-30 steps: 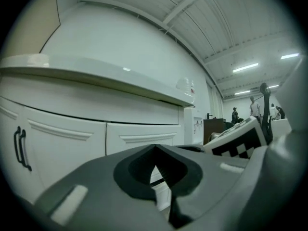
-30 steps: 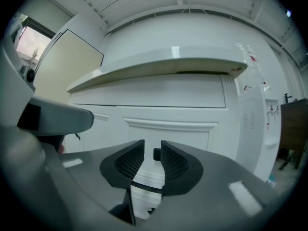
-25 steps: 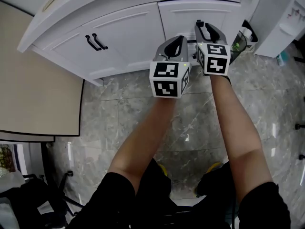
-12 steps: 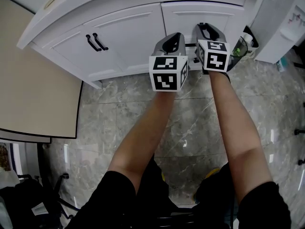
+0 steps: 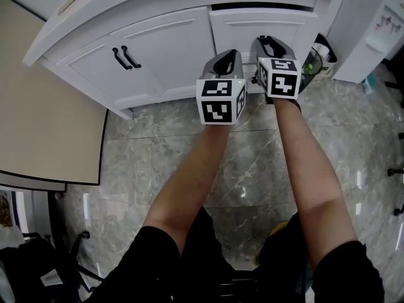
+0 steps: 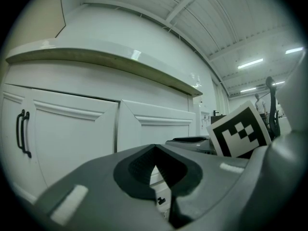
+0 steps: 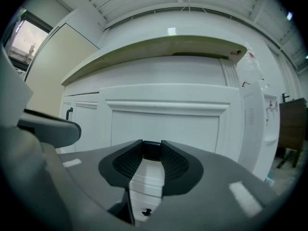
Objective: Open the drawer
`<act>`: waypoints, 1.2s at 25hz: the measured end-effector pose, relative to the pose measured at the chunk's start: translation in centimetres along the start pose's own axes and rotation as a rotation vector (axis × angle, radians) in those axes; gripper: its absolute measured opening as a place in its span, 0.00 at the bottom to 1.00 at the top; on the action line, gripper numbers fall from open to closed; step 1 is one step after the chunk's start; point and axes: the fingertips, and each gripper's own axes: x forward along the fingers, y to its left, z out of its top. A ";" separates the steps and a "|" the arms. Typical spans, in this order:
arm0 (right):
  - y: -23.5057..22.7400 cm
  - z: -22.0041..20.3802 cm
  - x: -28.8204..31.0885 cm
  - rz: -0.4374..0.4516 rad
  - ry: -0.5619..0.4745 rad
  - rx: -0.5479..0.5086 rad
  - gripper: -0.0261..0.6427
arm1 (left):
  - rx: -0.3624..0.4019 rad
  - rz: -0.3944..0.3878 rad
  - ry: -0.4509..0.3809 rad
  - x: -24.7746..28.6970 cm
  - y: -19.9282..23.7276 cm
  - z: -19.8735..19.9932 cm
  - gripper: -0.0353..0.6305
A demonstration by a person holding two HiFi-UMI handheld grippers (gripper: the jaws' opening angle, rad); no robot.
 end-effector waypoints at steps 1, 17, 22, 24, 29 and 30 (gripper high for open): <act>0.1 0.0 -0.3 -0.001 0.003 0.001 0.25 | -0.003 0.000 0.002 -0.2 -0.2 0.0 0.05; 1.7 -0.8 -8.2 0.006 0.004 0.012 0.25 | 0.007 -0.043 0.018 -2.7 -3.9 -0.2 0.05; 1.9 -1.1 -9.8 -0.001 0.005 0.020 0.25 | 0.002 -0.052 0.007 -3.6 -4.8 -0.1 0.05; 1.8 -1.1 -10.1 0.002 0.007 0.020 0.25 | 0.003 -0.055 0.006 -4.0 -5.0 0.0 0.05; 1.9 -1.2 -11.3 0.002 -0.003 0.028 0.25 | 0.002 -0.072 0.004 -4.5 -5.5 -0.1 0.05; 2.0 -1.3 -11.5 0.001 -0.005 0.030 0.25 | 0.002 -0.077 0.002 -4.6 -5.6 0.0 0.05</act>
